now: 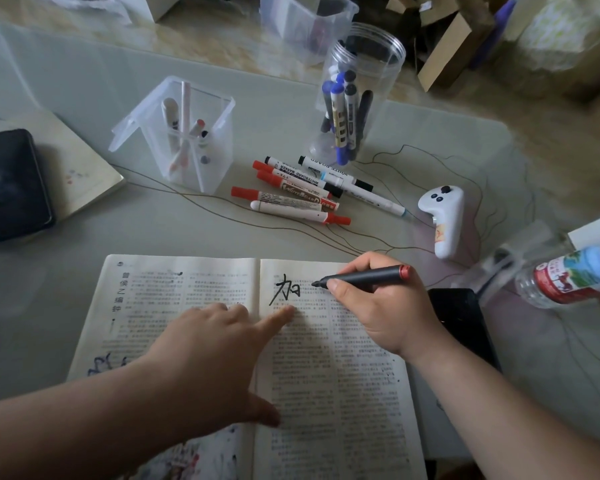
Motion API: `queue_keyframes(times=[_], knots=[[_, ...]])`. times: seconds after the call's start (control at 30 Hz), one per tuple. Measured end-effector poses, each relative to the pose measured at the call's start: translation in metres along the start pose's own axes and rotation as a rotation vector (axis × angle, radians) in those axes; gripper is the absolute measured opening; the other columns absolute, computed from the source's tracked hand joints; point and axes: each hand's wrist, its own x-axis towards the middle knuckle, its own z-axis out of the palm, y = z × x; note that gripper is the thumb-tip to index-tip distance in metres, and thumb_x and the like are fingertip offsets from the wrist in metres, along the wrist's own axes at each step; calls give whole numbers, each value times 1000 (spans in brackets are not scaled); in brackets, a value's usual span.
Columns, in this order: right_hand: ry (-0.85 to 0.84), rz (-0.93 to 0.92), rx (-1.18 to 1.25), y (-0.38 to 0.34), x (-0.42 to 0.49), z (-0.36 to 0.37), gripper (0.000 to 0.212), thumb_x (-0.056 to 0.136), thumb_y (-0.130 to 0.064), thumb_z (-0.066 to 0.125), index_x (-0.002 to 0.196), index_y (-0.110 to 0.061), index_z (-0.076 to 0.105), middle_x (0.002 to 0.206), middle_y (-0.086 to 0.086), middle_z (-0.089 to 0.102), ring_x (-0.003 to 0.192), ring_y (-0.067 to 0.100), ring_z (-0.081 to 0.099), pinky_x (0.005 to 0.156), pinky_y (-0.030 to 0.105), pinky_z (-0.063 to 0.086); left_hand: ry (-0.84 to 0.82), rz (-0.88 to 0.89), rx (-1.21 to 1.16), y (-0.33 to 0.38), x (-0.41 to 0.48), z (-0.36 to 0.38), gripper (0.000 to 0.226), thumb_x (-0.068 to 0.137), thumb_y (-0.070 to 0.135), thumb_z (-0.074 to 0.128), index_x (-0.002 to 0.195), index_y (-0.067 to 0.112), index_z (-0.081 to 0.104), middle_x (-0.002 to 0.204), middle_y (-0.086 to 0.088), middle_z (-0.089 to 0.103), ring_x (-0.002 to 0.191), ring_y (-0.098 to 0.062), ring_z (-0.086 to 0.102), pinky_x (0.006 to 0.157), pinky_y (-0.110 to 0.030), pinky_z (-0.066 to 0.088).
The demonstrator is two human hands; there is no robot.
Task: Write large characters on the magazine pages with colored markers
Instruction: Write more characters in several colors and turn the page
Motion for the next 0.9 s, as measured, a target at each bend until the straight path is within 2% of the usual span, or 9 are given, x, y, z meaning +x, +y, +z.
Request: queue_keyframes(times=[0.1, 0.27, 0.37, 0.47, 0.63, 0.8, 0.9], knots=[[0, -10, -21, 0, 0, 1, 13, 83, -19, 81, 78, -23, 70, 71, -4, 72, 64, 11, 66, 59, 26, 53, 3, 1, 0, 0, 0, 0, 124, 63, 95, 52, 152, 48, -20, 132, 8, 50, 122, -18, 49, 99, -35, 40], [-11, -7, -72, -2, -1, 3, 17, 83, -18, 80, 75, -23, 67, 62, -16, 65, 56, 2, 58, 53, 13, 43, 3, -3, 0, 1, 0, 1, 123, 63, 95, 52, 151, 49, -20, 134, 8, 49, 123, -18, 48, 100, -34, 39], [50, 42, -97, 0, 1, 5, 17, 84, -20, 79, 76, -18, 64, 62, -9, 66, 55, 5, 58, 51, 18, 45, 2, -3, 0, 1, -1, 1, 123, 63, 95, 52, 151, 49, -21, 134, 8, 49, 122, -18, 49, 100, -34, 40], [80, 59, -26, 2, 2, 2, 15, 84, -17, 79, 78, -15, 64, 69, 2, 71, 64, 17, 66, 56, 27, 51, 6, 2, 3, 2, -1, 0, 123, 63, 95, 52, 151, 49, -21, 134, 8, 50, 122, -18, 49, 100, -34, 40], [45, -10, -59, 1, -1, 4, 13, 84, -20, 79, 79, -19, 68, 70, -5, 69, 60, 5, 61, 55, 18, 47, 4, 1, 19, 3, 0, 1, 124, 64, 95, 51, 151, 47, -22, 135, 8, 50, 122, -18, 49, 99, -34, 40], [63, -10, -102, 1, 0, 5, 15, 83, -19, 80, 77, -17, 67, 70, -5, 69, 62, 6, 61, 57, 20, 48, 7, 0, 28, 3, 0, 1, 124, 64, 94, 51, 152, 45, -21, 135, 7, 50, 123, -19, 49, 99, -34, 40], [9, 16, -68, -3, -1, 4, 15, 82, -17, 81, 75, -18, 68, 67, -3, 69, 59, 6, 60, 55, 24, 48, 4, -1, 37, 3, 0, 1, 125, 64, 94, 51, 152, 44, -21, 136, 7, 49, 124, -19, 49, 99, -34, 40]])
